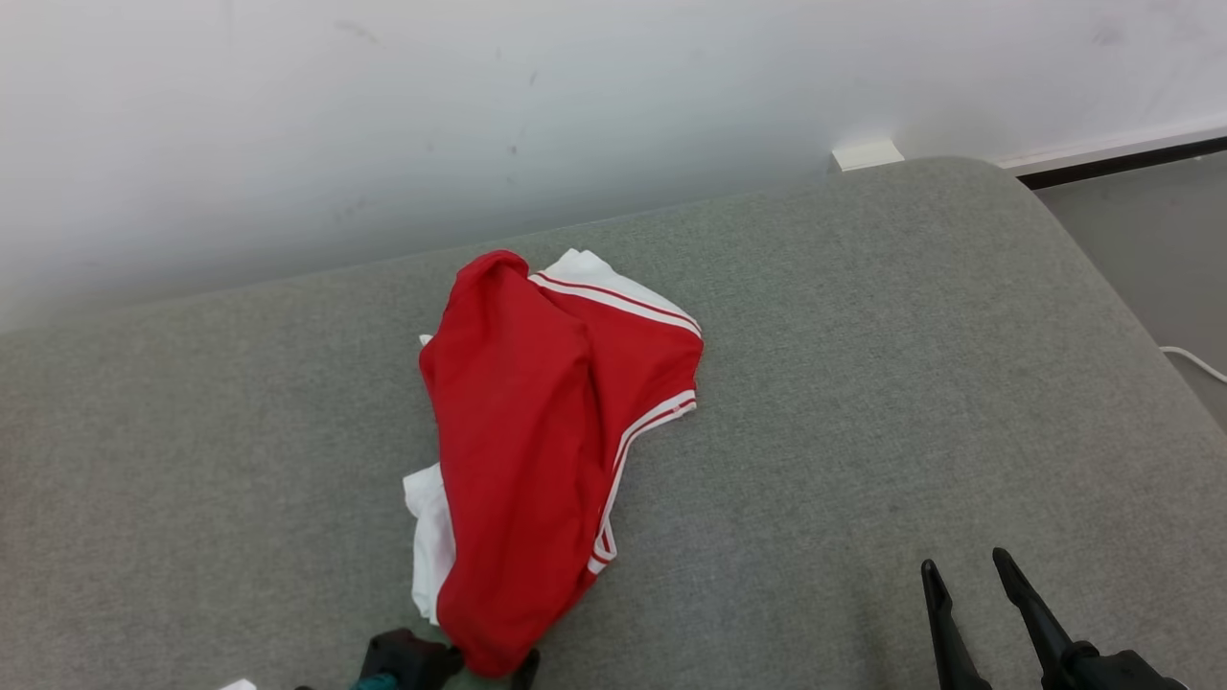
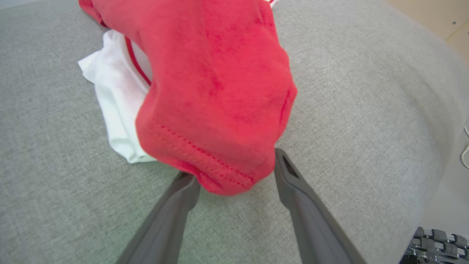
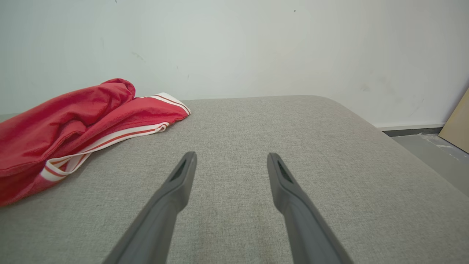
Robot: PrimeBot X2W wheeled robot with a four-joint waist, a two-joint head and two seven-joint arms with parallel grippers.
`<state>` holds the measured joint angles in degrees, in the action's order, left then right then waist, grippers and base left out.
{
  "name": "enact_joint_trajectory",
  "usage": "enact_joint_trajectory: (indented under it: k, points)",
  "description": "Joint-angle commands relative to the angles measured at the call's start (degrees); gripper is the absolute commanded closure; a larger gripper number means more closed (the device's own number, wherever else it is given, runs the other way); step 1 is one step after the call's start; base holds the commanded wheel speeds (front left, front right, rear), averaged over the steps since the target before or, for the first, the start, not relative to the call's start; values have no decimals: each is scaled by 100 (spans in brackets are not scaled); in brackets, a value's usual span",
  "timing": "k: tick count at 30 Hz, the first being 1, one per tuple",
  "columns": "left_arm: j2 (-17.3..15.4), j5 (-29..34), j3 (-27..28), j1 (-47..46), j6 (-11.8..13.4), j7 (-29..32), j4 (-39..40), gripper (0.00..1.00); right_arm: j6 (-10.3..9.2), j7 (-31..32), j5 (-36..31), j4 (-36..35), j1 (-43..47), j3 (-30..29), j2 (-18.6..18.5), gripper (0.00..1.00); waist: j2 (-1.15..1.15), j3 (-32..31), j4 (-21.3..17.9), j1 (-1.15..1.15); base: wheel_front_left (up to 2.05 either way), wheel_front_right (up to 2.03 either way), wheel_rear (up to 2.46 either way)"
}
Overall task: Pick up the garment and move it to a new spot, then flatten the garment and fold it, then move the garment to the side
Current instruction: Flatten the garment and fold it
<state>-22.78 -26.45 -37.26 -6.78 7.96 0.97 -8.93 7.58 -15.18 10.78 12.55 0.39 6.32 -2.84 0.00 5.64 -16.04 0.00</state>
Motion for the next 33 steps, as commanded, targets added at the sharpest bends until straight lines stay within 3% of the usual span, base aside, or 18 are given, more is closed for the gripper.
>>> enact_joint_trajectory:
  k: [1,7,10,11,12,16,19,24,29,33]
  points:
    - [-26,-48,20,29,15,-1,20,14,-17,6,31,-14,0,-23,-10,0,0,-5,7,0,0,0,0]
    - [-103,-170,53,151,65,118,346,11,-17,6,22,-4,8,-41,-9,0,0,-34,59,0,0,0,0]
    - [-134,-222,83,220,86,180,529,19,-17,6,26,-7,10,-34,-10,0,0,-39,81,0,0,0,0]
    - [-133,-262,92,241,91,190,579,28,-17,6,29,-9,11,-34,-10,0,0,-39,88,0,0,0,0]
    - [-136,-292,99,246,92,191,625,46,-17,6,32,-10,12,-33,-10,0,0,-38,94,0,0,0,0]
    - [-111,-331,102,197,96,224,674,69,-17,6,48,0,-11,-8,-10,0,0,-26,98,0,0,0,0]
    - [-53,-409,95,119,47,235,669,100,-17,5,69,7,-42,14,-10,0,0,-16,83,0,0,0,0]
    - [-26,-910,357,-40,-104,413,1128,100,-17,6,60,8,-45,-16,-9,0,0,-18,52,0,0,0,0]
    - [-317,-1421,956,-649,-196,845,1969,100,-17,5,72,25,-62,-20,-10,0,0,-30,32,0,0,0,0]
    - [-622,-1792,1651,-1417,-149,1180,2196,100,-17,6,136,25,-140,50,-11,0,0,-38,-80,0,0,0,0]
